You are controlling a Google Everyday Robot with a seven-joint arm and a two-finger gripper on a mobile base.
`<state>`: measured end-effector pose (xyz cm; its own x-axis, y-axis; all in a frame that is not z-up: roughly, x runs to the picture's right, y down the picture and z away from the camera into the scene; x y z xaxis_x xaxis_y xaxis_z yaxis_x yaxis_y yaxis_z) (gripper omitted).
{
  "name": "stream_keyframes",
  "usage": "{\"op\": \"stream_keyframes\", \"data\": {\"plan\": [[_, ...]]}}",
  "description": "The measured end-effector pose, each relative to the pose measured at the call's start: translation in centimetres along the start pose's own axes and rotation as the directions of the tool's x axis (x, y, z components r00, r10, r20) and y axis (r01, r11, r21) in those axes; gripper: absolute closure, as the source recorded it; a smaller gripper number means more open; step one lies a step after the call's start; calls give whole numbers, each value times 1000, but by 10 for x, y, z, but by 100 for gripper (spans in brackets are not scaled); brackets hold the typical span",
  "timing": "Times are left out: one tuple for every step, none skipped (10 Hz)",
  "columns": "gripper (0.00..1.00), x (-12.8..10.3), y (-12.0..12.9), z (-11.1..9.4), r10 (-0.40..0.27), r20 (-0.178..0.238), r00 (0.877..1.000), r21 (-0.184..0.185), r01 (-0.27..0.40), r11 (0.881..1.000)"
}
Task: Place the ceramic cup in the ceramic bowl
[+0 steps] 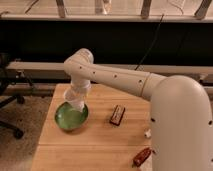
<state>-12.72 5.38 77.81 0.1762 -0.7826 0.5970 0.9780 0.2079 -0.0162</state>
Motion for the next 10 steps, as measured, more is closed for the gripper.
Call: {"op": "stream_keyframes", "data": {"plan": [[100,-2,-1,2,-3,0,1000,-3,3,1000],[100,-4,-3,4,-9,1,1000,-8,9,1000],[100,-8,-8,7,-21,6,1000,-14,21,1000],[100,-11,-9,9,-25,10,1000,-18,25,1000],[100,-13,-9,12,-28,8,1000,-21,28,999],[100,-15,-10,15,-32,8,999,-25,32,999],[100,-16,-12,16,-38,9,999,-25,38,999],[100,-18,-15,17,-42,13,999,-25,42,999],[100,-20,-16,18,-45,16,999,-25,45,999],[99,-21,-16,19,-46,19,999,-26,46,999]]}}
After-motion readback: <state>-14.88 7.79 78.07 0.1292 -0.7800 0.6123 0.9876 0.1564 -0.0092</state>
